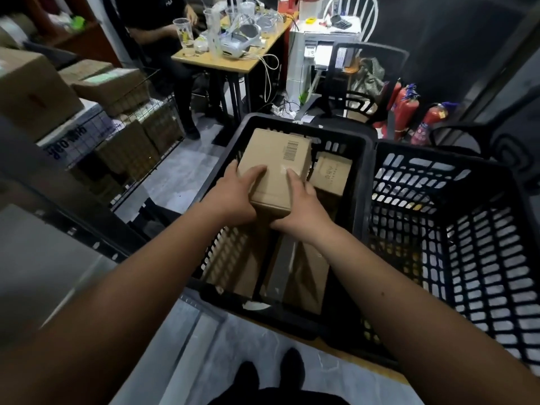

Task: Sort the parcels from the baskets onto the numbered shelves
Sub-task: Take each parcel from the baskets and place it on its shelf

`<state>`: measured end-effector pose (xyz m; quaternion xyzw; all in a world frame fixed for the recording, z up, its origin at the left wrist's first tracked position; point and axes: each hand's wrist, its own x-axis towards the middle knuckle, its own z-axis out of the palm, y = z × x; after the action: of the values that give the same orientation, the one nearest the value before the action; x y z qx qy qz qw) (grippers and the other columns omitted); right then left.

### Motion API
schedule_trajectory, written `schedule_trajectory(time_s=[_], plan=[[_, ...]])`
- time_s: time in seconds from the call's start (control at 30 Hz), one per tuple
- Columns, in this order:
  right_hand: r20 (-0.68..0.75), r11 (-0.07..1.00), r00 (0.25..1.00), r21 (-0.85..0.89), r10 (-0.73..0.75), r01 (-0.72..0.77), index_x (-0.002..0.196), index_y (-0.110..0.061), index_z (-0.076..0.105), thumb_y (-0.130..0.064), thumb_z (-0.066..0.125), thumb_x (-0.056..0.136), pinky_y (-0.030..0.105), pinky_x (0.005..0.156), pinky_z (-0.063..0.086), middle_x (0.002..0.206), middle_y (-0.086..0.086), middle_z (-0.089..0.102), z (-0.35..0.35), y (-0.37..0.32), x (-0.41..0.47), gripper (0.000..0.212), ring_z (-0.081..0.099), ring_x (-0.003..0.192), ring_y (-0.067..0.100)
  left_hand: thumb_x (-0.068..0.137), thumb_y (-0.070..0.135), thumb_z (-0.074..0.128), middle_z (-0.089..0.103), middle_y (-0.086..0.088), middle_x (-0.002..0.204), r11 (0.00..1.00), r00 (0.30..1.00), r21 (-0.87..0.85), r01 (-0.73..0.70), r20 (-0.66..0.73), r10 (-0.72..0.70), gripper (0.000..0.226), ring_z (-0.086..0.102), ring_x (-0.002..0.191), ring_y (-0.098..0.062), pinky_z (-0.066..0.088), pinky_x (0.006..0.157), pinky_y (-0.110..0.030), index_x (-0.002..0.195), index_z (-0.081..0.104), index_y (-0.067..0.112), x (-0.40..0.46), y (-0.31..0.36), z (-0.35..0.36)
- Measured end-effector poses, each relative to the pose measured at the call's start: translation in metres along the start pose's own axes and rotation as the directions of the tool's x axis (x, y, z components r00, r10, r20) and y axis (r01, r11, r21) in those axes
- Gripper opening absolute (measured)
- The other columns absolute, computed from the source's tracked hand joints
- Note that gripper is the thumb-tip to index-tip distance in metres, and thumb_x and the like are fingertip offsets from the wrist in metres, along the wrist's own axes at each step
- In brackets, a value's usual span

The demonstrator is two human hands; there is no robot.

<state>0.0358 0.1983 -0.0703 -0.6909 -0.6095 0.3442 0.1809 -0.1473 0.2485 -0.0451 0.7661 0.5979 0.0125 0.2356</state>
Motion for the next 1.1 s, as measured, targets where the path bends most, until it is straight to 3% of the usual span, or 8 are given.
schedule_trajectory(time_s=[0.13, 0.37, 0.57, 0.7, 0.83, 0.97, 1.1], plan=[[-0.063, 0.999, 0.997, 0.043, 0.035, -0.032, 0.165, -0.041, 0.001, -0.020, 0.088, 0.076, 0.031, 0.100, 0.045, 0.170, 0.006, 0.012, 0.007, -0.006, -0.004, 0.126, 0.043, 0.142, 0.029, 0.073, 0.033, 0.083, 0.022, -0.007, 0.162, 0.995, 0.997, -0.075, -0.069, -0.024, 0.068, 0.107, 0.043, 0.141, -0.035, 0.048, 0.111, -0.045, 0.158, 0.021, 0.051, 0.002, -0.010, 0.001], [-0.133, 0.988, 0.986, 0.130, 0.101, -0.084, 0.165, -0.041, 0.006, -0.013, 0.083, 0.081, 0.038, 0.106, 0.047, 0.163, 0.011, 0.027, 0.015, -0.021, -0.014, 0.117, 0.045, 0.140, 0.033, 0.071, 0.032, 0.088, 0.031, -0.008, 0.158, 0.973, 0.990, -0.184, -0.140, -0.052, 0.132, 0.108, 0.047, 0.137, -0.031, 0.048, 0.108, -0.040, 0.160, 0.028, 0.042, -0.005, -0.013, -0.001], [-0.199, 0.982, 0.971, 0.158, 0.135, -0.105, 0.165, -0.039, 0.012, -0.010, 0.083, 0.080, 0.032, 0.106, 0.040, 0.162, 0.008, 0.032, 0.017, -0.022, -0.035, 0.115, 0.042, 0.143, 0.030, 0.064, 0.045, 0.093, 0.032, -0.007, 0.157, 0.939, 0.981, -0.287, -0.188, -0.107, 0.164, 0.112, 0.043, 0.141, -0.027, 0.041, 0.114, -0.040, 0.159, 0.033, 0.038, -0.019, -0.016, 0.007], [-0.253, 0.978, 0.955, 0.178, 0.155, -0.111, 0.165, -0.041, 0.013, -0.005, 0.080, 0.079, 0.026, 0.102, 0.037, 0.162, 0.004, 0.030, 0.012, -0.019, -0.068, 0.115, 0.041, 0.143, 0.026, 0.067, 0.031, 0.090, 0.034, -0.005, 0.154, 0.909, 0.965, -0.328, -0.259, -0.126, 0.229, 0.107, 0.043, 0.138, -0.026, 0.042, 0.110, -0.036, 0.158, 0.035, 0.038, -0.037, -0.008, 0.011], [-0.311, 0.968, 0.936, 0.232, 0.165, -0.094, 0.165, -0.042, 0.012, -0.010, 0.083, 0.076, 0.028, 0.103, 0.045, 0.160, 0.000, 0.034, 0.003, -0.015, -0.104, 0.118, 0.044, 0.138, 0.021, 0.066, 0.024, 0.091, 0.038, -0.004, 0.150, 0.866, 0.944, -0.377, -0.328, -0.167, 0.285, 0.105, 0.044, 0.134, -0.022, 0.039, 0.105, -0.027, 0.157, 0.040, 0.036, -0.056, -0.002, 0.016], [-0.304, 0.934, 0.935, 0.351, 0.183, -0.069, 0.166, -0.038, 0.011, -0.020, 0.088, 0.079, 0.026, 0.098, 0.045, 0.146, -0.015, 0.045, -0.004, -0.009, -0.129, 0.118, 0.047, 0.128, 0.009, 0.069, 0.029, 0.094, 0.046, 0.008, 0.139, 0.815, 0.941, -0.473, -0.334, -0.218, 0.259, 0.096, 0.048, 0.129, -0.014, 0.048, 0.108, -0.035, 0.154, 0.047, 0.035, -0.077, -0.001, 0.018], [-0.280, 0.933, 0.943, 0.354, 0.177, -0.070, 0.166, -0.036, 0.017, -0.022, 0.089, 0.079, 0.029, 0.103, 0.046, 0.156, -0.008, 0.046, -0.003, -0.007, -0.138, 0.114, 0.047, 0.137, 0.015, 0.072, 0.028, 0.093, 0.050, 0.011, 0.135, 0.763, 0.951, -0.575, -0.296, -0.249, 0.181, 0.086, 0.053, 0.125, -0.013, 0.056, 0.103, -0.039, 0.147, 0.053, 0.040, -0.099, -0.001, 0.032]])
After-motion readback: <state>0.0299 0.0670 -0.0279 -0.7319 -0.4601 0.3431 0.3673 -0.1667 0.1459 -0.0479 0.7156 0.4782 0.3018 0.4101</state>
